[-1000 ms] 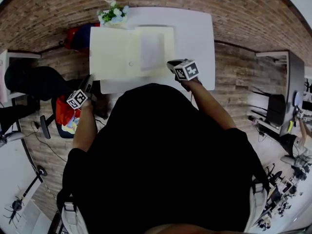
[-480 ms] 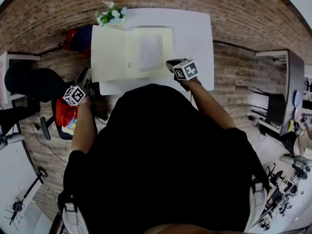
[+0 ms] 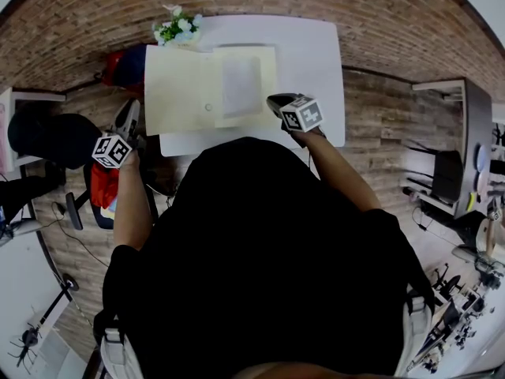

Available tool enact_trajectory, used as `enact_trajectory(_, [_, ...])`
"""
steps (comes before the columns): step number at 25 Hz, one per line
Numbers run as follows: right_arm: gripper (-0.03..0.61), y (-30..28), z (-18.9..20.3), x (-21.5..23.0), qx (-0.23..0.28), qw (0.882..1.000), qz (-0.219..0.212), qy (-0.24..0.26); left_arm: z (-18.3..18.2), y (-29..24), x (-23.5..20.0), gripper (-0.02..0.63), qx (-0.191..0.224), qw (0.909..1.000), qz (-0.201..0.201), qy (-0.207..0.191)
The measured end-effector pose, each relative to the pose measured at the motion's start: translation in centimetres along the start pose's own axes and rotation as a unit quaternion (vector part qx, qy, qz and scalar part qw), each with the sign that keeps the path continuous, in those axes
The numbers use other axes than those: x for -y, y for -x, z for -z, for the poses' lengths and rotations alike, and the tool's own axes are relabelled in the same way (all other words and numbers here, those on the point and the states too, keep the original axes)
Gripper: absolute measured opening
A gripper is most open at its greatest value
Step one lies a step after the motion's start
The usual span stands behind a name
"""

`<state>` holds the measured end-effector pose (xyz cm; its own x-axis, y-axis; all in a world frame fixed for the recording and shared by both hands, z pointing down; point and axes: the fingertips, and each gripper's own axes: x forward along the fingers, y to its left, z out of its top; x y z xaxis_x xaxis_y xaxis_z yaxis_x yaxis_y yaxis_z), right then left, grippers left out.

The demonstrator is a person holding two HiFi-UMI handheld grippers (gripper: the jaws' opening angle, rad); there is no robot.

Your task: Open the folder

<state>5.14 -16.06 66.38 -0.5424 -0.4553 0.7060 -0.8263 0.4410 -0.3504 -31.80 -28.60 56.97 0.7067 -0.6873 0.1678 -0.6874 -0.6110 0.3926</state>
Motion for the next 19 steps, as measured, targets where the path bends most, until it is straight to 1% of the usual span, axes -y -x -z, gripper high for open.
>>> enact_trajectory(3, [0.028, 0.6, -0.7, -0.1, 0.013, 1.000, 0.002, -0.001, -1.9, -0.7, 1.7, 0.039, 0.012, 0.9996, 0.023, -0.010])
enact_trajectory(5, [0.028, 1.2, -1.4, -0.1, 0.033, 0.999, 0.008, 0.001, -2.6, -1.3, 2.9, 0.032, 0.013, 0.9990, 0.038, -0.021])
enact_trajectory(9, [0.028, 2.7, -3.6, 0.2, 0.093, 0.995, 0.024, 0.006, -2.6, -3.4, 6.2, 0.028, -0.008, 0.9952, 0.083, -0.051])
enact_trajectory(12, [0.028, 3.8, -4.7, 0.2, 0.126, 0.991, 0.034, 0.007, -2.3, -4.6, 8.4, 0.026, -0.022, 0.9908, 0.114, -0.068])
enact_trajectory(15, [0.028, 4.6, -5.2, 0.4, 0.140, 0.989, 0.045, 0.010, -2.2, -5.7, 10.2, 0.026, -0.030, 0.9872, 0.137, -0.076])
enact_trajectory(19, [0.028, 5.0, -4.9, 0.6, 0.144, 0.988, 0.051, 0.010, -2.0, -7.0, 12.1, 0.021, -0.034, 0.9828, 0.162, -0.083])
